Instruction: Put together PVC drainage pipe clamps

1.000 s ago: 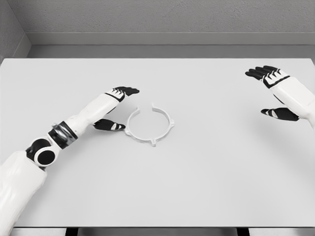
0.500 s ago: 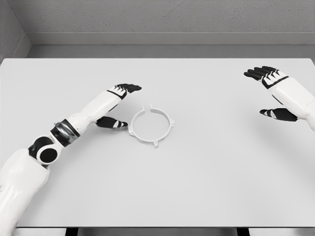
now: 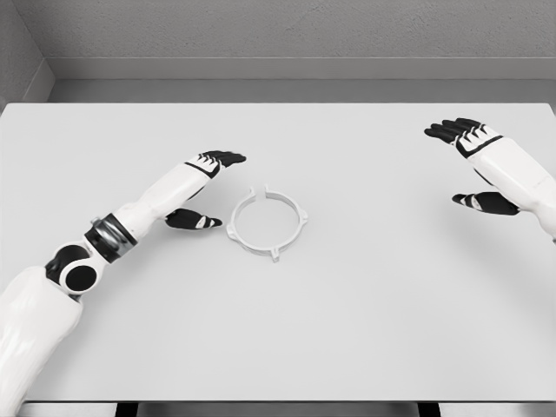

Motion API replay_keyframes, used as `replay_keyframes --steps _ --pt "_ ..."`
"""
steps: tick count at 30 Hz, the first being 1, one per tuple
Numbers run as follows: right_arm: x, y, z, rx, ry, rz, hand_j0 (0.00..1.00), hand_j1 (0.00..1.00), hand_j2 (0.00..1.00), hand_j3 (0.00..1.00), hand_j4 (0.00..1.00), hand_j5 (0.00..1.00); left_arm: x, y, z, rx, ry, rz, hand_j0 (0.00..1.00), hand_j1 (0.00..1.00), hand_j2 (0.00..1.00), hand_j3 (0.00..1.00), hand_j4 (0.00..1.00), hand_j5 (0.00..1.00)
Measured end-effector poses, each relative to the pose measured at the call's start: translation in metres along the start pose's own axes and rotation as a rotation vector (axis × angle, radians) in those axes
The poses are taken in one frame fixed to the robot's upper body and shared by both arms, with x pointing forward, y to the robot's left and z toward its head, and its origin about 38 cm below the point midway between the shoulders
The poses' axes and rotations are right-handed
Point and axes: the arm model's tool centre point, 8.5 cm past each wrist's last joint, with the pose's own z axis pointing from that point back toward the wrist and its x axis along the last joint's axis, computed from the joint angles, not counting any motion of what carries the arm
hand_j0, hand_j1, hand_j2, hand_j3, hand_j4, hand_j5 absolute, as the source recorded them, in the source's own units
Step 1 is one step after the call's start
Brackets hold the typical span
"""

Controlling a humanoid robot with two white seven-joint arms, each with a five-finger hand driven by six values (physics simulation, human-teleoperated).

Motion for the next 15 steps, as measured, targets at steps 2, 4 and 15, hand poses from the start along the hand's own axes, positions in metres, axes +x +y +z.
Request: replay_keyframes --steps 2,4,15 --pt "0.0001 0.0002 -0.0001 0.0 0.0 0.0 1.0 1.0 1.0 1.0 1.0 1.0 0.0003 -0.0056 0.0035 -0.009 0.004 0.006 1.0 1.0 1.0 1.0 1.0 1.0" --pt "0.0001 0.0002 -0.0001 0.0 0.0 -0.001 1.0 1.0 1.0 1.0 1.0 1.0 0.0011 -0.0053 0.0033 -0.01 0.001 0.004 1.0 1.0 1.0 1.0 1.0 1.0" --pt "0.0008 0.0 -0.0004 -0.001 -0.002 0.0 1.0 1.0 1.0 1.0 1.0 1.0 0.0034 -0.0115 0.0043 -0.027 -0.004 0.005 1.0 1.0 1.0 1.0 1.0 1.0"
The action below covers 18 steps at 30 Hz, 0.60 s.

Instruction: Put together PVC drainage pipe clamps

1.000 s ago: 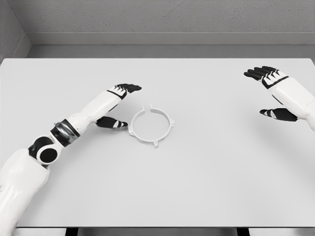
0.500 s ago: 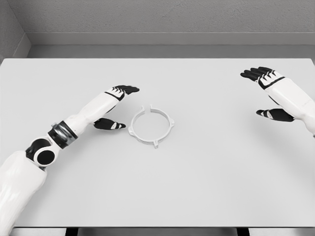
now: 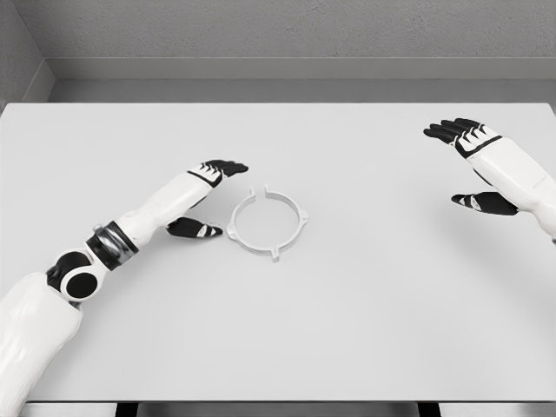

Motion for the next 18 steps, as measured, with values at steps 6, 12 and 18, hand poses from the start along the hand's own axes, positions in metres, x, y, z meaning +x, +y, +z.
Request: replay_keyframes --steps 6,12,18 --pt "0.0001 0.0002 -0.0001 0.001 0.0 0.0 1.0 1.0 1.0 1.0 1.0 1.0 0.0015 -0.0029 -0.0009 -0.009 -0.005 0.002 1.0 1.0 1.0 1.0 1.0 1.0" --pt "0.0 0.0004 -0.0001 0.001 0.0 0.0 1.0 1.0 1.0 1.0 1.0 1.0 0.0025 -0.0045 -0.0024 -0.009 -0.007 0.005 1.0 1.0 1.0 1.0 1.0 1.0" --pt "0.0 0.0004 -0.0001 0.001 0.0 0.0 1.0 1.0 1.0 1.0 1.0 1.0 0.0033 -0.0052 -0.0033 -0.008 -0.009 0.006 1.0 1.0 1.0 1.0 1.0 1.0"
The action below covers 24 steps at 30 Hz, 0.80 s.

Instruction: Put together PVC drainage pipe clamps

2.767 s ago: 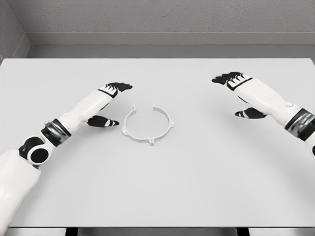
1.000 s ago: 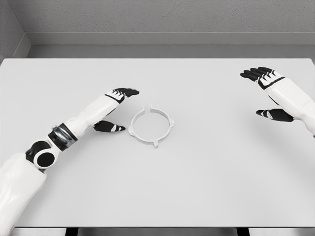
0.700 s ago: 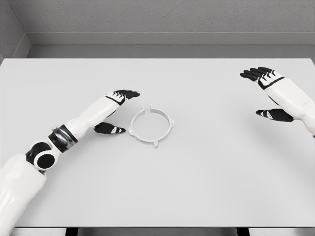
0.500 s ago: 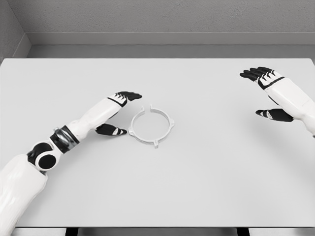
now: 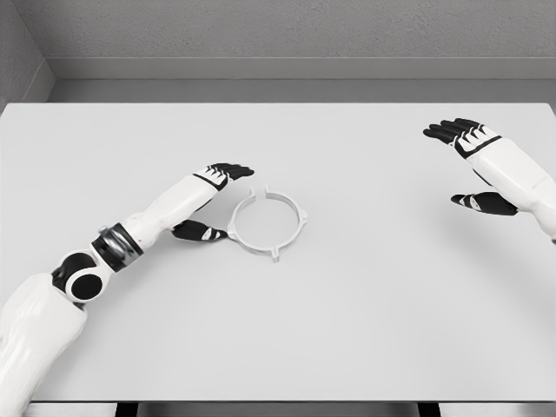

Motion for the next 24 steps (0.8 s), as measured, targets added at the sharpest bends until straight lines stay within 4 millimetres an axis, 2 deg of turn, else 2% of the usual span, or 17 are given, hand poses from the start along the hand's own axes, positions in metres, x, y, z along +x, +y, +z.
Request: replay_keyframes --steps 18,24 --pt "0.0002 -0.0001 -0.0001 0.0 -0.001 0.0 1.0 1.0 1.0 1.0 1.0 1.0 0.0048 0.0022 -0.0092 0.012 -0.017 0.0 1.0 1.0 1.0 1.0 1.0 1.0" --pt "0.0003 -0.0002 -0.0001 -0.001 -0.001 0.0 1.0 1.0 1.0 1.0 1.0 1.0 0.0022 0.0028 -0.0069 0.014 -0.008 0.002 1.0 1.0 1.0 1.0 1.0 1.0"
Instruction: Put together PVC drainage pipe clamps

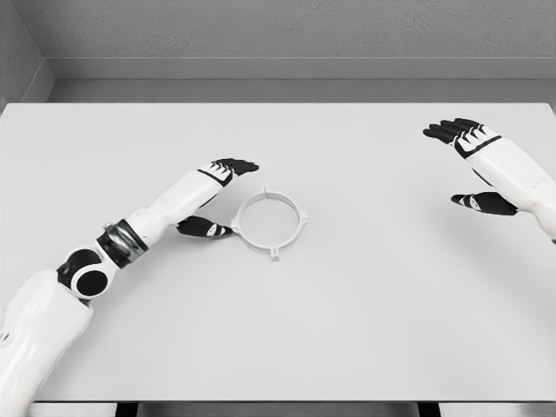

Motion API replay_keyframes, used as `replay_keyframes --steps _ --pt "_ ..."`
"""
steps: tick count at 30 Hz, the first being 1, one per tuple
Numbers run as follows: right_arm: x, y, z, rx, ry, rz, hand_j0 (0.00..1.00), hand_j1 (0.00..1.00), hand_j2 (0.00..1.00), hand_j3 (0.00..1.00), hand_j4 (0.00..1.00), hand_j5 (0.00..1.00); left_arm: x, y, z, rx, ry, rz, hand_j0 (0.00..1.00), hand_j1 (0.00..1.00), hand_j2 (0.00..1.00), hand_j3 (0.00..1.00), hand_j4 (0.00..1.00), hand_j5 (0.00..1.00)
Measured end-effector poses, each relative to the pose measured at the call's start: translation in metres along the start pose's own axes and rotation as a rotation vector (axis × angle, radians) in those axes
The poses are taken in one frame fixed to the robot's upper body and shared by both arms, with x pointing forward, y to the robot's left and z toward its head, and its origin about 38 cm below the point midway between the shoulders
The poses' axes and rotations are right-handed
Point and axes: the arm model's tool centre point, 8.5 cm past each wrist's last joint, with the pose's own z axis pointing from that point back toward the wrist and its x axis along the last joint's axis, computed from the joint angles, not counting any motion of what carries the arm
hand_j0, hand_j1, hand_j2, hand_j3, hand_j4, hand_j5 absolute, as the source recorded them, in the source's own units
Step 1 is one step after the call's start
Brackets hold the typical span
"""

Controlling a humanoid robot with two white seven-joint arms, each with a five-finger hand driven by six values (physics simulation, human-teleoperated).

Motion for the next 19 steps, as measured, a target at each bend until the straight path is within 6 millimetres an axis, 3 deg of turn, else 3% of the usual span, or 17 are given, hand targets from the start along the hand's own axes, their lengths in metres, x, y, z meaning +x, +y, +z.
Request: replay_keyframes --steps 7,10,14,19 --pt "0.0 0.0 0.0 -0.001 0.0 -0.001 1.0 1.0 1.0 1.0 1.0 1.0 -0.014 0.018 0.017 -0.007 0.035 -0.039 1.0 1.0 1.0 1.0 1.0 1.0" --pt "0.0 0.0 0.0 -0.001 0.0 -0.001 1.0 1.0 1.0 1.0 1.0 1.0 -0.032 0.043 0.043 -0.013 0.089 -0.099 1.0 1.0 1.0 1.0 1.0 1.0" --pt "0.0 0.0 0.0 0.001 0.0 -0.001 1.0 1.0 1.0 1.0 1.0 1.0 -0.058 0.091 0.09 -0.016 0.194 -0.201 1.0 1.0 1.0 1.0 1.0 1.0" --pt "0.0 0.0 0.0 0.001 0.0 -0.001 1.0 1.0 1.0 1.0 1.0 1.0 -0.074 0.113 0.119 -0.02 0.27 -0.239 1.0 1.0 1.0 1.0 1.0 1.0"
